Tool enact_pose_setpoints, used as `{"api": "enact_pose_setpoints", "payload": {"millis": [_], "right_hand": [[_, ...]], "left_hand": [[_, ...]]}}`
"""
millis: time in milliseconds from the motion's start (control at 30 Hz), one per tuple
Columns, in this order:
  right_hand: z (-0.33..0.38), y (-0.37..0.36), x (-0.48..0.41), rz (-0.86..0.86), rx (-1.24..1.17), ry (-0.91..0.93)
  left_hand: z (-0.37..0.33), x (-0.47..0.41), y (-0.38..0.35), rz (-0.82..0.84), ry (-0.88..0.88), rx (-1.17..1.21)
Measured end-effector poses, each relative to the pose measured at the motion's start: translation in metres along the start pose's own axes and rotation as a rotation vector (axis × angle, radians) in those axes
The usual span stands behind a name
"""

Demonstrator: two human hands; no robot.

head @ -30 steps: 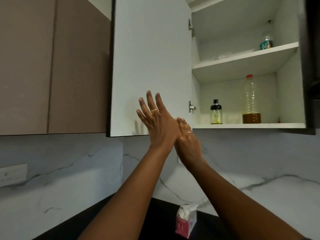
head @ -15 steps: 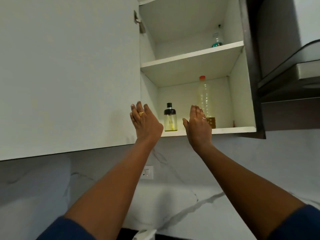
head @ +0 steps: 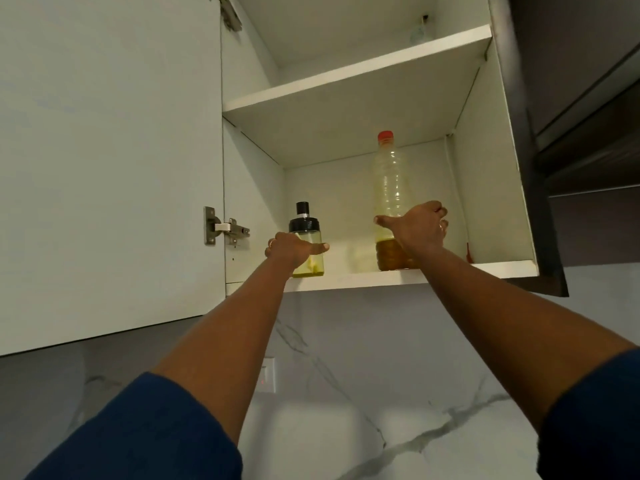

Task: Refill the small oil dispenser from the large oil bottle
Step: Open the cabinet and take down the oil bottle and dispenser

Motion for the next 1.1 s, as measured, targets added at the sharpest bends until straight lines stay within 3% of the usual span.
{"api": "enact_pose_setpoints", "payload": {"millis": [167, 733, 1100], "right_hand": [[-0.003, -0.022, -0.019, 0.136, -0.134, -0.045], [0.025, 0.002, -0.009, 0.029, -0.06, -0.053], [0.063, 0.03, 0.043, 0.136, -0.154, -0.017]], "left_hand": [[0.01, -0.023, -0.022, 0.003, 0.076, 0.299], [-0.007, -0.028, 0.014, 0.006, -0.064, 0.424], [-0.028, 0.038, 0.047, 0.104, -0.078, 0.553]]}}
Point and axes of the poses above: each hand's wrist, its own x-axis away from the middle knuckle, its own y-axis out of the back of the hand, z = x × y, the point moved 9 cm from there along -x, towards the middle knuckle, and after that the axes turned 5 degrees about x, right-handed, at the moved point
